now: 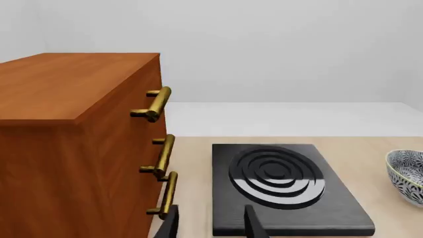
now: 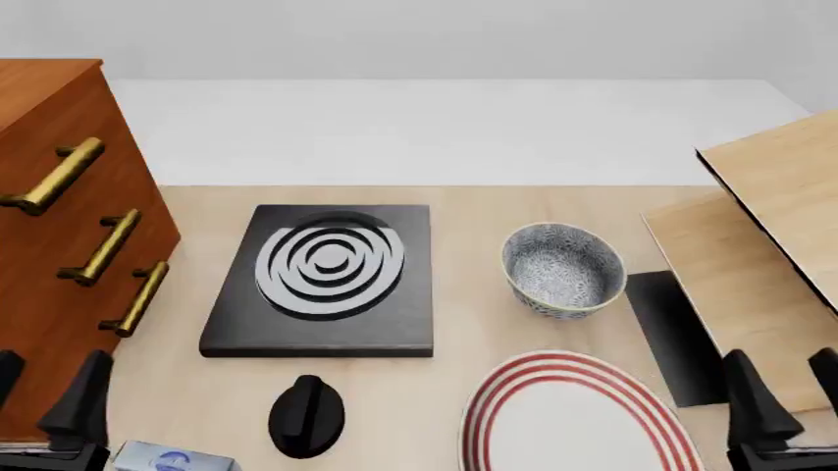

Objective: Pick up the cream cheese and put it in the bowl.

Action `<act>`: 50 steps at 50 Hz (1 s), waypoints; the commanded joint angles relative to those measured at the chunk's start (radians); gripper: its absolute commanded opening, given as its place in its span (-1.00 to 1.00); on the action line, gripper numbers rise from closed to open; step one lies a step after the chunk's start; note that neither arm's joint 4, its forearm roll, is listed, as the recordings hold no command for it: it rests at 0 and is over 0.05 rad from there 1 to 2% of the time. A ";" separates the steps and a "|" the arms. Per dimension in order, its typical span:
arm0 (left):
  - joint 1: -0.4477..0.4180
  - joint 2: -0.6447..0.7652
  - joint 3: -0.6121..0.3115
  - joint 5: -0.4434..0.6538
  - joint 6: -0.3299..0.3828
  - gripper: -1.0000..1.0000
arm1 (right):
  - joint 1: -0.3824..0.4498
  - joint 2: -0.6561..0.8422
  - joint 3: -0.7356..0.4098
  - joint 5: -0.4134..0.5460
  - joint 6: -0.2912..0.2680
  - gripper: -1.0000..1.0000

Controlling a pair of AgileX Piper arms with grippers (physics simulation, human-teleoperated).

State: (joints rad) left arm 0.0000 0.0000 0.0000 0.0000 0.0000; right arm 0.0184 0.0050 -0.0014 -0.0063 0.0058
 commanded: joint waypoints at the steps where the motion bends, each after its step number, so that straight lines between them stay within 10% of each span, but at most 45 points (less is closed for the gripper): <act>1: 0.000 0.000 0.000 0.000 0.000 1.00 | -0.024 0.037 -0.002 -0.027 -0.006 1.00; 16: 0.000 0.000 0.000 0.000 0.000 1.00 | -0.007 0.031 -0.002 -0.009 -0.048 1.00; 50: 0.000 0.000 0.000 0.000 0.000 1.00 | 0.358 0.191 -0.090 0.031 -0.213 1.00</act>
State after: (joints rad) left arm 0.0000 0.0000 0.0000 0.0000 0.0000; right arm 0.2837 0.1336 -0.0780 0.0419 -0.1670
